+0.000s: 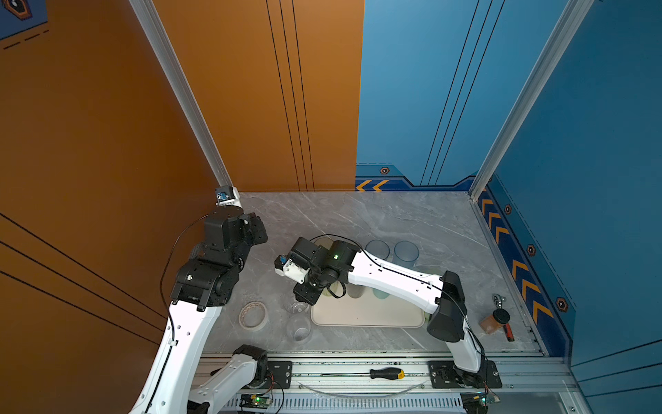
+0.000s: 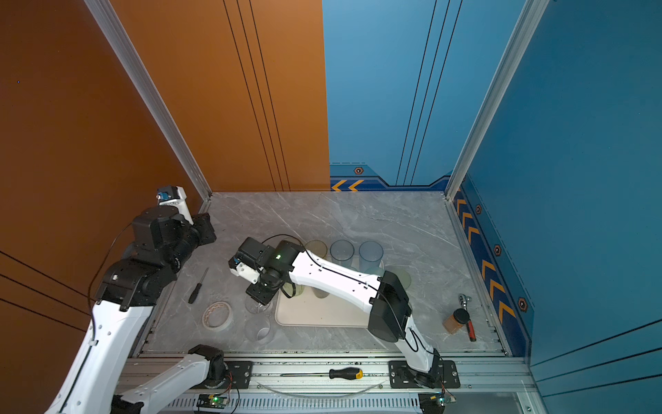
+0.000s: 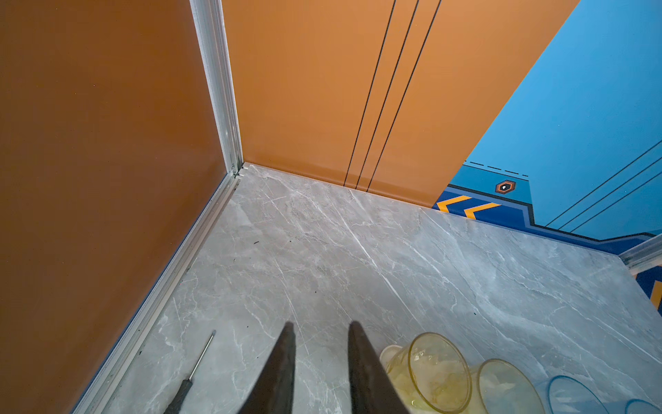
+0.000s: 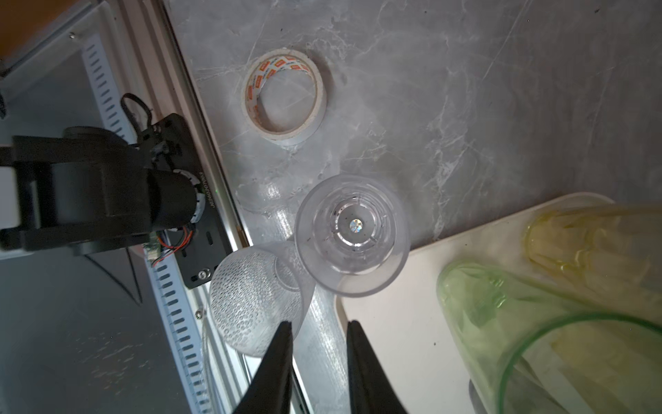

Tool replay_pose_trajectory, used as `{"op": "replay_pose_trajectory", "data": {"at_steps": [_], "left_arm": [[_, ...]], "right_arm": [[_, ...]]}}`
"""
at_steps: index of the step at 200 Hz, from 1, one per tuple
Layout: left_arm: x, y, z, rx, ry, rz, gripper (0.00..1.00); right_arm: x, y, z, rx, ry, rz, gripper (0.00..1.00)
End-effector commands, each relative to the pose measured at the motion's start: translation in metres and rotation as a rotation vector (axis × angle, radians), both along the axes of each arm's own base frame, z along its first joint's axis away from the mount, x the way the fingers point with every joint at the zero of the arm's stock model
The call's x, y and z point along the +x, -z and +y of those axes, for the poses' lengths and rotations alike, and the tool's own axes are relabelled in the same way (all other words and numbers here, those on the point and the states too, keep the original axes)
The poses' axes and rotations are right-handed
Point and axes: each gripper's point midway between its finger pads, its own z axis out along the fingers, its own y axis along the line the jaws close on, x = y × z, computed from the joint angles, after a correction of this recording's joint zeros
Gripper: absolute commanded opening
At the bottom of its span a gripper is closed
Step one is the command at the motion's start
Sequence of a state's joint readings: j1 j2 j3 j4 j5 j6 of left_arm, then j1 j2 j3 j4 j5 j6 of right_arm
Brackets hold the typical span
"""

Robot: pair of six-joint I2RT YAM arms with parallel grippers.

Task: Place the glasses into the tray
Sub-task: 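Lower the right gripper onto the clear glass near the tape roll and close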

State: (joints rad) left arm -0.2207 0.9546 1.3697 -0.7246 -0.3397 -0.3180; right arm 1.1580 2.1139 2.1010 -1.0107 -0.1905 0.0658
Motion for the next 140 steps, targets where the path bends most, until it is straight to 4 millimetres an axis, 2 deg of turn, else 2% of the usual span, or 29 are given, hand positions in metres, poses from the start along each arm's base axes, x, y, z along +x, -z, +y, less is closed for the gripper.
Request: {"op": "replay_pose_trajectory", "data": {"at_steps": [1,67,140], "left_arm": [[-0.008,-0.009,0.003,0.006,0.021,-0.016,0.27],[-0.016,-0.005,0.012,0.003,0.013,-0.005,0.29],[-0.019,0.001,0.017,-0.006,0.001,0.003,0.3]], "right_arm": [[0.019,0.014,-0.01,-0.095,0.051,-0.072,0.25],[0.038,0.036,0.002,-0.15,0.088,-0.104,0.25],[0.038,0.05,0.001,-0.177,0.078,-0.068,0.25]]}}
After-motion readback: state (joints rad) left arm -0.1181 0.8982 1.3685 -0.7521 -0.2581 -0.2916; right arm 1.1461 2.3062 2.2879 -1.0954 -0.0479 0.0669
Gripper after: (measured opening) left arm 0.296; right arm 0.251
